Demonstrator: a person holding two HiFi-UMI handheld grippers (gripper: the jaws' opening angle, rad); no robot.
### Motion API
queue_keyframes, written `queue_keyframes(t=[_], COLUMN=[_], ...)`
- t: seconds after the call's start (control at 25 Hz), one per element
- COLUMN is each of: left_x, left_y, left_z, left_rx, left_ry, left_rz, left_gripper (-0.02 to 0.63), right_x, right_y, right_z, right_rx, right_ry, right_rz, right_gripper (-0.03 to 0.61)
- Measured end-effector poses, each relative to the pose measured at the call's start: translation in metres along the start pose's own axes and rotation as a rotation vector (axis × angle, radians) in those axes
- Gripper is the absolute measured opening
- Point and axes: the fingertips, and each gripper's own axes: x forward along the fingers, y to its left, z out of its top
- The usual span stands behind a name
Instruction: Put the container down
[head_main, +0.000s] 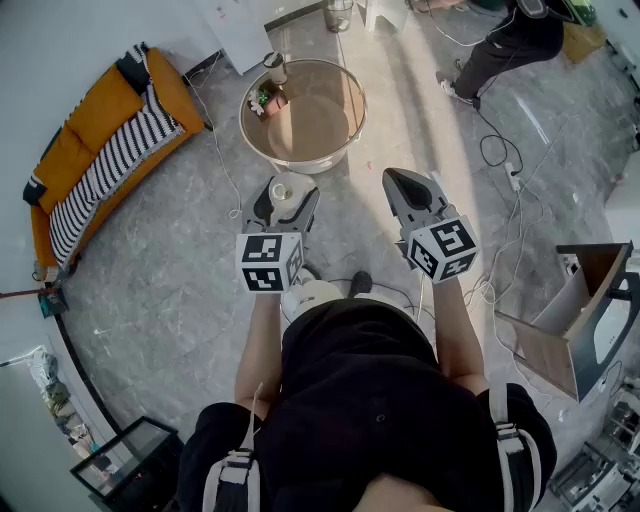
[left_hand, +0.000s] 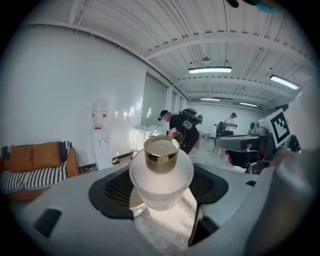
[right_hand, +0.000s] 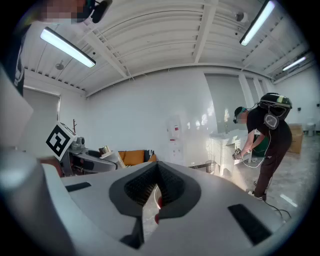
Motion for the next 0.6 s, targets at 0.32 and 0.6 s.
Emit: queue_keyframes(t=[0.32,0.6], left_x=[-0.015,-0.016], left_y=[-0.017,-0.032], left_z=[0.001,-0.006], left_rx=[0.013,-0.006], left_ry=[-0.007,-0.002], left_rz=[0.010,0.025], left_gripper=[0.344,0.344], right_x=[-0.021,-0.038], right_y=[0.009,0.004], right_z=[0.000,-0.008], right_rx=[-0.016,0.004], right_ry=[-0.010,-0.019], right_rz=[0.038,0.064], right_gripper=[0.003,0.003])
